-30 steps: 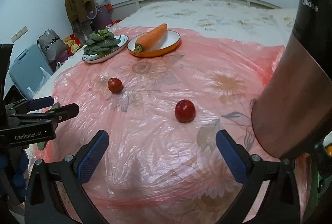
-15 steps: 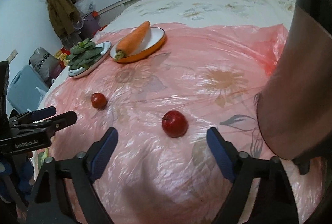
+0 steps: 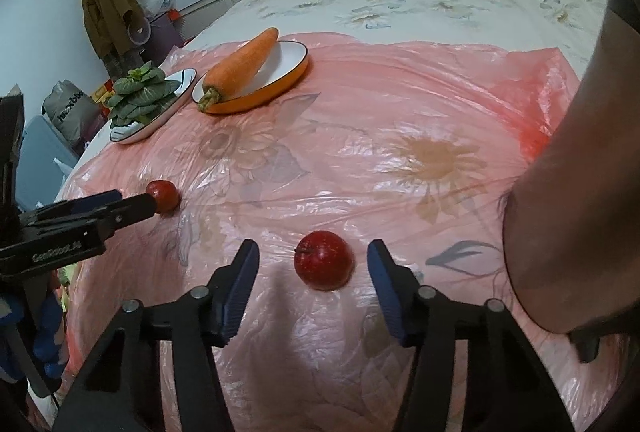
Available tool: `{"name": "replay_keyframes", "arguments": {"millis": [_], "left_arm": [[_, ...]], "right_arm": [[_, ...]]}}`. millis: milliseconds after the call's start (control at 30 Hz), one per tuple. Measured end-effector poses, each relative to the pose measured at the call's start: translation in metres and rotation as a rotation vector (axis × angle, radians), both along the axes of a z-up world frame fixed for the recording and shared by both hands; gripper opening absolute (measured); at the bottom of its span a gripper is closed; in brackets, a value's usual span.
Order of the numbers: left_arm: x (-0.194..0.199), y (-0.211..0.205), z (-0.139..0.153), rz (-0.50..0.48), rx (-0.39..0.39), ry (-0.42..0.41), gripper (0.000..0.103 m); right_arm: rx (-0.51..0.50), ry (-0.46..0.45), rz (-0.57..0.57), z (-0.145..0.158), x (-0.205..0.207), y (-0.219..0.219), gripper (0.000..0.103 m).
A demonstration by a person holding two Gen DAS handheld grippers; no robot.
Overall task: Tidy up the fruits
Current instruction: 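Lower the left tool around a red apple while the right tool approaches the other apple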
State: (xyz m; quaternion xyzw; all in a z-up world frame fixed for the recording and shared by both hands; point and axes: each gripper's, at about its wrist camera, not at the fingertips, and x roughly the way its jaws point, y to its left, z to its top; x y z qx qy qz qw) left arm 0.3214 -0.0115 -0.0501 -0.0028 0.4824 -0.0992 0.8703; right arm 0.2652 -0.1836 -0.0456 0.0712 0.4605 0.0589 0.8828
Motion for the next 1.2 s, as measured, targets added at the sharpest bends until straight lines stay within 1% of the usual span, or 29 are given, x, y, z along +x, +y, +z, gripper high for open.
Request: {"name": "replay_keyframes", "arguments": {"millis": [100, 200, 300, 367, 433, 533, 967, 1100, 1167, 1200], "left_arm": [[0.006, 0.001, -0.005, 0.005, -0.002, 0.01, 0.058], [0.01, 0.001, -0.007, 0.011, -0.002, 0.01, 0.058], [0.014, 0.0, -0.01, 0.01, -0.002, 0.015, 0.058], [0.016, -0.001, -0.012, 0.008, -0.005, 0.022, 0.054], [0.018, -0.002, -0.013, 0.009, -0.007, 0.024, 0.048], [0.02, -0.003, -0.015, 0.009, -0.009, 0.029, 0.045], [0.024, -0.003, -0.029, 0.011, -0.002, 0.04, 0.043], [0.023, -0.004, -0.031, 0.006, 0.008, 0.035, 0.043], [0.023, -0.005, -0.032, 0.002, 0.014, 0.03, 0.043], [0.023, -0.005, -0.033, 0.0, 0.015, 0.028, 0.042]], "right_arm": [[0.0, 0.0, 0.003, -0.001, 0.002, 0.0, 0.059], [0.004, 0.004, -0.008, -0.002, 0.003, -0.001, 0.058], [0.015, 0.017, -0.017, -0.006, 0.006, -0.003, 0.053], [0.02, 0.024, -0.018, -0.009, 0.008, -0.004, 0.053], [0.023, 0.027, -0.016, -0.01, 0.009, -0.005, 0.054], [0.023, 0.032, -0.013, -0.011, 0.011, -0.005, 0.053], [0.014, 0.065, 0.001, -0.023, 0.016, -0.006, 0.051], [0.014, 0.077, 0.004, -0.025, 0.018, -0.007, 0.046], [0.017, 0.082, 0.004, -0.026, 0.019, -0.008, 0.04], [0.02, 0.084, 0.003, -0.027, 0.019, -0.009, 0.035]]}}
